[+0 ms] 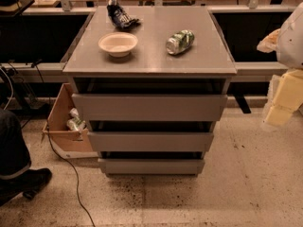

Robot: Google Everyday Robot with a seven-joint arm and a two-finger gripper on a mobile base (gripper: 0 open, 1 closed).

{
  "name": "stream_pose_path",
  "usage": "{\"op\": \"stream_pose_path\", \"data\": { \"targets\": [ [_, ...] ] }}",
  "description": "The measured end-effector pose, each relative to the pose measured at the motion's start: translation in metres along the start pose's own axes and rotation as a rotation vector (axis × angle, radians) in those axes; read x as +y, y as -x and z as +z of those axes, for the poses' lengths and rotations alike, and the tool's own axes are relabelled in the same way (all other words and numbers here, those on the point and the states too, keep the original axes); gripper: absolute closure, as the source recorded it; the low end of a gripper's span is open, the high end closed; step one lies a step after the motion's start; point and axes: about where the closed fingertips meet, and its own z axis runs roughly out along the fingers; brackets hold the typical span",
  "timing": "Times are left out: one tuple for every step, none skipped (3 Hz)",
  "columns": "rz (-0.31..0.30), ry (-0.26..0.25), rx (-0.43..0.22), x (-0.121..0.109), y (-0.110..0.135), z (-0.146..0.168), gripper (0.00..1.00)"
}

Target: Open middle drawer

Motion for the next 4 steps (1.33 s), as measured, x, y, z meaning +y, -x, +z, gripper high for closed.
{"op": "stream_pose_path", "data": {
  "targets": [
    [-0.001,-0.006,-0.003,0.000,0.001,0.000,0.00],
    [0.007,-0.009,-0.038,-0.001,-0.004,0.021,0.00],
    [0.038,0.024,-0.094,-0.006,-0.017,0.081,0.00],
    [0.066,0.075,-0.154,-0.007,-0.024,0.156,0.00]
  ]
}}
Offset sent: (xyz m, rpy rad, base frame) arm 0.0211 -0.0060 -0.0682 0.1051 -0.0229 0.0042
